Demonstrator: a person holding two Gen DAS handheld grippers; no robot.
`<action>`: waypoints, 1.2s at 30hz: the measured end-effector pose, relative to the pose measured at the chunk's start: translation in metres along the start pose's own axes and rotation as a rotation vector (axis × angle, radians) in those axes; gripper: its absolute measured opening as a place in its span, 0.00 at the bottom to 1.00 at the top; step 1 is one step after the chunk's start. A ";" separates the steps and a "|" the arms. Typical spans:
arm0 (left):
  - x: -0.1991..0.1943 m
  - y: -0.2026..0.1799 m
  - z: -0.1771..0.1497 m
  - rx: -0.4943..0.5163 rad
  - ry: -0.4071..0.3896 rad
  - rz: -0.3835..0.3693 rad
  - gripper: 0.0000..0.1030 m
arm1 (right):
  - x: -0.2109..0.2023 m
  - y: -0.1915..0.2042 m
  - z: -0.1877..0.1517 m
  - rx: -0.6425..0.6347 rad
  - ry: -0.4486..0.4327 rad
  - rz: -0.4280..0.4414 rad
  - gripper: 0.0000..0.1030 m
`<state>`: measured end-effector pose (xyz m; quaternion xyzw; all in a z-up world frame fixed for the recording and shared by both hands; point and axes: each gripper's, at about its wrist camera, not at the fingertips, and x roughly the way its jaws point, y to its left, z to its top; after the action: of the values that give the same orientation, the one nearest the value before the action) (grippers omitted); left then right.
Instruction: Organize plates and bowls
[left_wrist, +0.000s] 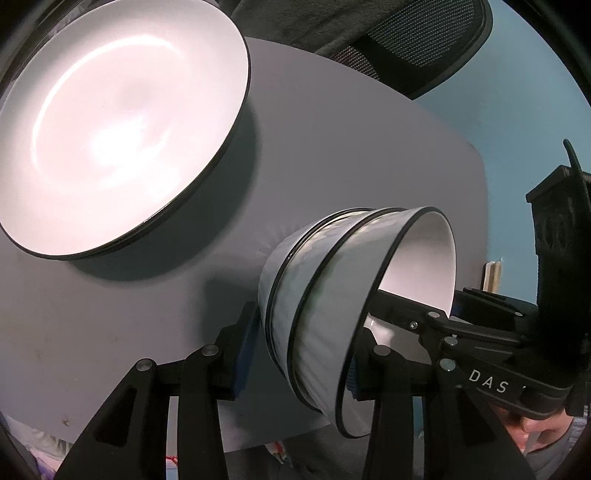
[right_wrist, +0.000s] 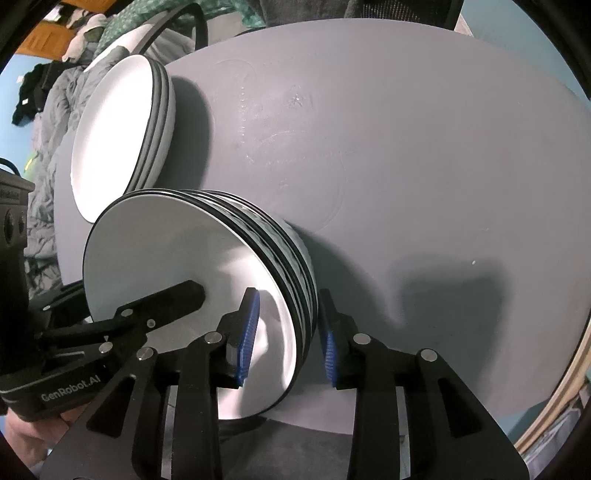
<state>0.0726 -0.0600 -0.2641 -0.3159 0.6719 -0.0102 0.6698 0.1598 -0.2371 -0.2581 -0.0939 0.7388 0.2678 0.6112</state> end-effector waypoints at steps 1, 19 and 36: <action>0.001 0.000 0.001 0.005 0.003 0.000 0.39 | 0.000 0.000 0.000 -0.001 0.000 0.001 0.30; 0.007 -0.024 0.021 0.115 0.048 0.100 0.21 | 0.000 0.003 0.004 0.015 0.007 0.005 0.19; -0.005 -0.014 0.010 0.127 0.026 0.144 0.20 | 0.002 0.007 0.004 0.011 0.024 0.010 0.18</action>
<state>0.0867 -0.0654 -0.2548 -0.2234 0.6996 -0.0086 0.6787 0.1595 -0.2290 -0.2589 -0.0899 0.7481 0.2656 0.6014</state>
